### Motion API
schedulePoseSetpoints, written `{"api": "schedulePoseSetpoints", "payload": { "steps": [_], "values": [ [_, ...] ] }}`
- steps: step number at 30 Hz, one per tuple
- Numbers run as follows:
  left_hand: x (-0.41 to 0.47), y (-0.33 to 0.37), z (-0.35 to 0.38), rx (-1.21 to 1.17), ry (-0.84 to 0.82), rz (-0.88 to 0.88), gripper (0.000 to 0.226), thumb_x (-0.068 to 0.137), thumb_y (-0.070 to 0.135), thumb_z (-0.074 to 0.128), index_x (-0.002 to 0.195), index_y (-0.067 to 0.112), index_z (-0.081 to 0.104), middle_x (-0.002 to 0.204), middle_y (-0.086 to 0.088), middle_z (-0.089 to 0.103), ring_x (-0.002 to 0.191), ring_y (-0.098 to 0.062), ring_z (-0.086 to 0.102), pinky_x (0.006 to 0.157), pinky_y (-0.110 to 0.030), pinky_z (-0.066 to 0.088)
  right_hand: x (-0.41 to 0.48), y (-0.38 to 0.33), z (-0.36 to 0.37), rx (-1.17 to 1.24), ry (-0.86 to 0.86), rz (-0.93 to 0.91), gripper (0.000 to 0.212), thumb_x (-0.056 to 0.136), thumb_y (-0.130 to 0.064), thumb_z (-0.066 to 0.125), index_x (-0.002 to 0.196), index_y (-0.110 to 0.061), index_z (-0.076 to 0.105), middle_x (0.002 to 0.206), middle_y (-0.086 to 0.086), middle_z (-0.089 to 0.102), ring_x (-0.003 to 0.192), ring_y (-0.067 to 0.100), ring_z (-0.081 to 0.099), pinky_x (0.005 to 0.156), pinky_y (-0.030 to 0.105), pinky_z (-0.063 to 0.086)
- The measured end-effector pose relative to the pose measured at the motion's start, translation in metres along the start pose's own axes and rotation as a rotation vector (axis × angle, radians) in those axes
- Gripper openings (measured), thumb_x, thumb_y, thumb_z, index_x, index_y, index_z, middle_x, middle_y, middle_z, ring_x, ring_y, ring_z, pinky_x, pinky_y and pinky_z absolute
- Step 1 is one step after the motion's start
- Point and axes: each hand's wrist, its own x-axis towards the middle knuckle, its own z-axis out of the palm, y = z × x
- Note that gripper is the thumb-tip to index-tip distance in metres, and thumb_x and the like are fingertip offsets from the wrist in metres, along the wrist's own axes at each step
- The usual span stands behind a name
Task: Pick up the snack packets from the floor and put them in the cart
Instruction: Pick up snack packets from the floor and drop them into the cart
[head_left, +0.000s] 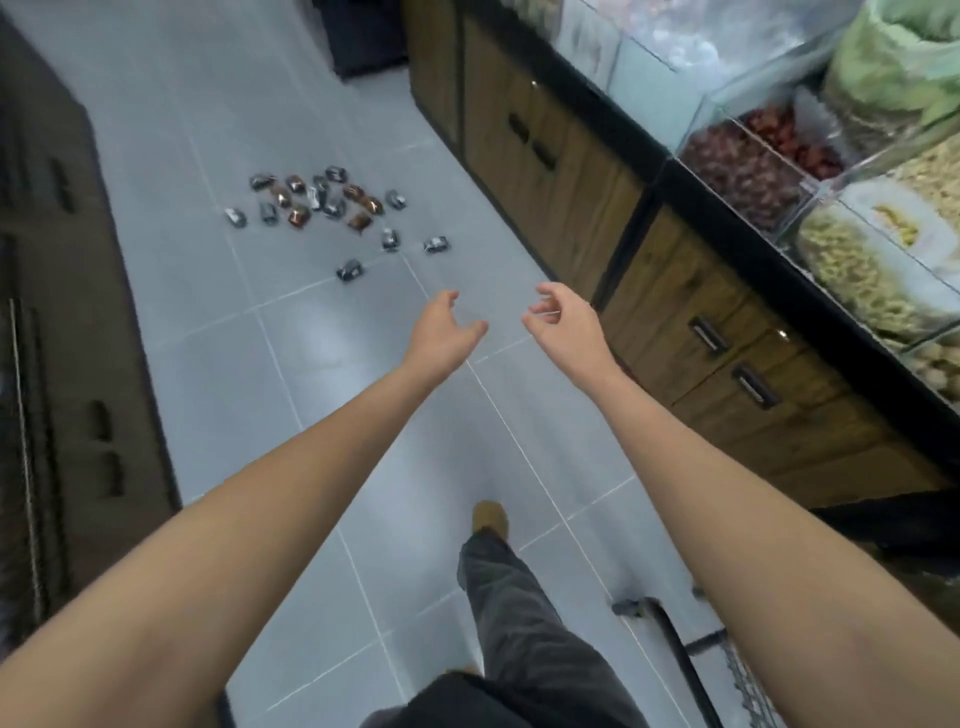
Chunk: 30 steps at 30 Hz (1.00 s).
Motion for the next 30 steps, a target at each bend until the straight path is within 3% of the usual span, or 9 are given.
{"api": "schedulePoseSetpoints", "payload": {
  "steps": [4,6,10,18,23,28,30],
  "values": [
    [0.068,0.007,-0.043,-0.038,0.061,-0.083,0.064,0.088,0.023,0.063,0.143,0.008,0.033,0.147,-0.009,0.039,0.134,-0.023,0.04,0.109,-0.032,0.034,0.079,-0.037,0.043,0.057,-0.102,-0.015,0.041,0.089,-0.013,0.06,0.129,-0.007,0.052,0.101,0.002,0.056,0.084,0.01,0.053,0.071,0.006,0.043],
    [0.098,0.005,-0.066,-0.072,0.106,-0.13,0.064,0.088,0.023,0.063,0.142,0.008,0.034,0.146,-0.01,0.04,0.132,-0.023,0.042,0.108,-0.033,0.035,0.116,-0.054,0.063,0.057,-0.156,-0.022,0.042,0.088,-0.012,0.06,0.129,-0.006,0.052,0.099,0.002,0.056,0.083,0.012,0.054,0.064,0.008,0.039],
    [0.143,-0.008,-0.111,-0.123,0.205,-0.197,0.061,0.089,0.022,0.062,0.142,0.009,0.035,0.144,-0.008,0.041,0.131,-0.022,0.043,0.108,-0.036,0.036,0.185,-0.084,0.108,0.03,-0.266,-0.057,0.043,0.088,-0.012,0.06,0.13,-0.005,0.052,0.096,0.002,0.057,0.083,0.012,0.055,0.073,0.017,0.04],
    [0.225,-0.058,-0.21,-0.162,0.368,-0.334,0.062,0.089,0.022,0.06,0.143,0.01,0.033,0.144,-0.008,0.042,0.13,-0.023,0.044,0.105,-0.032,0.037,0.281,-0.145,0.211,-0.026,-0.47,-0.124,0.04,0.088,-0.011,0.057,0.128,-0.007,0.052,0.091,-0.001,0.056,0.08,0.013,0.053,0.073,0.023,0.042],
    [0.304,-0.093,-0.283,-0.149,0.376,-0.356,0.063,0.089,0.024,0.061,0.144,0.011,0.032,0.144,-0.008,0.041,0.129,-0.024,0.044,0.105,-0.033,0.036,0.353,-0.192,0.29,-0.045,-0.485,-0.163,0.044,0.088,-0.014,0.057,0.131,-0.008,0.05,0.097,0.001,0.058,0.088,0.013,0.055,0.082,0.024,0.043],
    [0.384,-0.12,-0.364,-0.129,0.342,-0.366,0.063,0.089,0.022,0.06,0.144,0.01,0.032,0.144,-0.009,0.042,0.128,-0.025,0.046,0.1,-0.029,0.036,0.42,-0.25,0.368,-0.073,-0.48,-0.156,0.044,0.088,-0.012,0.056,0.132,-0.007,0.05,0.095,0.0,0.058,0.082,0.012,0.054,0.065,0.012,0.039],
    [0.413,-0.126,-0.391,-0.125,0.316,-0.358,0.063,0.089,0.022,0.06,0.144,0.01,0.031,0.145,-0.009,0.041,0.129,-0.025,0.045,0.102,-0.031,0.037,0.447,-0.274,0.394,-0.068,-0.469,-0.143,0.043,0.088,-0.01,0.056,0.131,-0.007,0.05,0.093,-0.001,0.057,0.081,0.012,0.053,0.068,0.014,0.039]
  ]
}}
